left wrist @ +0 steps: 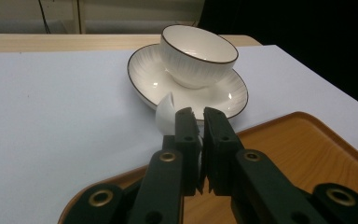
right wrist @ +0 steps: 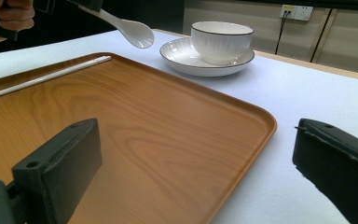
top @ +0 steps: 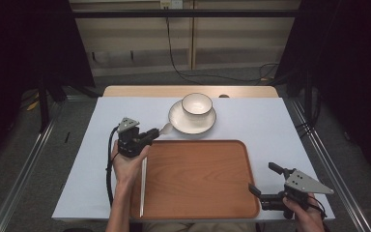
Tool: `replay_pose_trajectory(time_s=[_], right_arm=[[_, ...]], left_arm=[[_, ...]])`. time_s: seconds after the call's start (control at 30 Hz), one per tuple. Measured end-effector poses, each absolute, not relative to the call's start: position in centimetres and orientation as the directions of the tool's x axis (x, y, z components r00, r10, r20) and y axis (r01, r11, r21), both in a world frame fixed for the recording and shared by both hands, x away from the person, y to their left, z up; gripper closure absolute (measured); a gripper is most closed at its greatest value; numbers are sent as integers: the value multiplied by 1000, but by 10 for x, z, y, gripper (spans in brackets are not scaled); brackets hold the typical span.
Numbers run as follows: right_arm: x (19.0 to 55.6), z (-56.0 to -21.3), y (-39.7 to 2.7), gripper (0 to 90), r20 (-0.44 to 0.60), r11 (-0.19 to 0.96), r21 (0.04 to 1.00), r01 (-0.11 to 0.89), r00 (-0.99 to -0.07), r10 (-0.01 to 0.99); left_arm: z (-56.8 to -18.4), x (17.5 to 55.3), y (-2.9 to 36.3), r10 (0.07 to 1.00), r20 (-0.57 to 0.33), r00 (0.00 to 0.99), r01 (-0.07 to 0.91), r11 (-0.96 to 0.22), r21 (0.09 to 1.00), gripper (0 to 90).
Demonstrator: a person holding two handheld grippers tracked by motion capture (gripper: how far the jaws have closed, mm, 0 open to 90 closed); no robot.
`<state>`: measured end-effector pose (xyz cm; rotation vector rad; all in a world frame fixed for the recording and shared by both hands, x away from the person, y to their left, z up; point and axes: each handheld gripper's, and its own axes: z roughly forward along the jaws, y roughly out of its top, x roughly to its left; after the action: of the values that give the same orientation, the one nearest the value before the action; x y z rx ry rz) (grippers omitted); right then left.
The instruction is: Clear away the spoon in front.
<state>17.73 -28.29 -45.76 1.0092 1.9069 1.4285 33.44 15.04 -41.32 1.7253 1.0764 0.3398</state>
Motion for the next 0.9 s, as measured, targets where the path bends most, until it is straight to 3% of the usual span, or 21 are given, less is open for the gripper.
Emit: replay_pose_trajectory(time_s=[0.9], right_arm=[[177, -457, -283, 5, 1, 164, 957, 240, -568, 823]], left_arm=[[-432, 296, 160, 840, -212, 500, 509, -87, 856, 850]])
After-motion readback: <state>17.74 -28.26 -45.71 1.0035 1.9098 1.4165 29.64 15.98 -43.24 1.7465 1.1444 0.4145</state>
